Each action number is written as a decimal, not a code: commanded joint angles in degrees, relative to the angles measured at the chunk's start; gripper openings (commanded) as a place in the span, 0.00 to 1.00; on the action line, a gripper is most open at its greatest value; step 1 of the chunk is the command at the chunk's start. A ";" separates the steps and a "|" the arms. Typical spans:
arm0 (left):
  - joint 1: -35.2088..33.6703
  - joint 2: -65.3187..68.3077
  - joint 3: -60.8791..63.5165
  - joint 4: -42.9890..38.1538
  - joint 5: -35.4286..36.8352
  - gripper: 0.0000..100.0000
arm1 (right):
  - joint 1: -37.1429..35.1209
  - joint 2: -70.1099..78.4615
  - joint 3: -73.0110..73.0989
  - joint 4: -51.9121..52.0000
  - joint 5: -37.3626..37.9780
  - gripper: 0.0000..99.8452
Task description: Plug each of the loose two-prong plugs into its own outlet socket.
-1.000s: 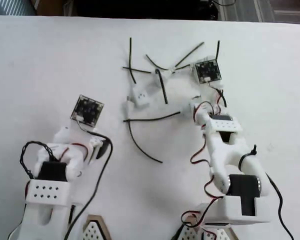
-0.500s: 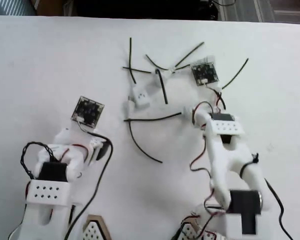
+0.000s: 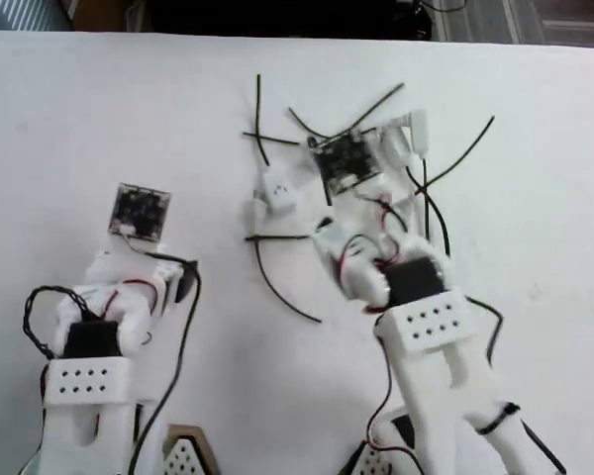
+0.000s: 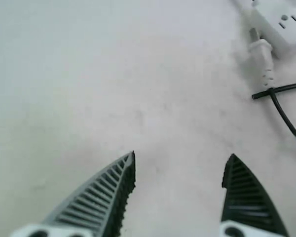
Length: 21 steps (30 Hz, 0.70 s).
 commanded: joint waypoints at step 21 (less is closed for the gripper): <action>-2.95 -1.10 -1.49 -1.23 2.64 0.28 | -12.53 57.98 -36.40 -12.62 -20.57 0.13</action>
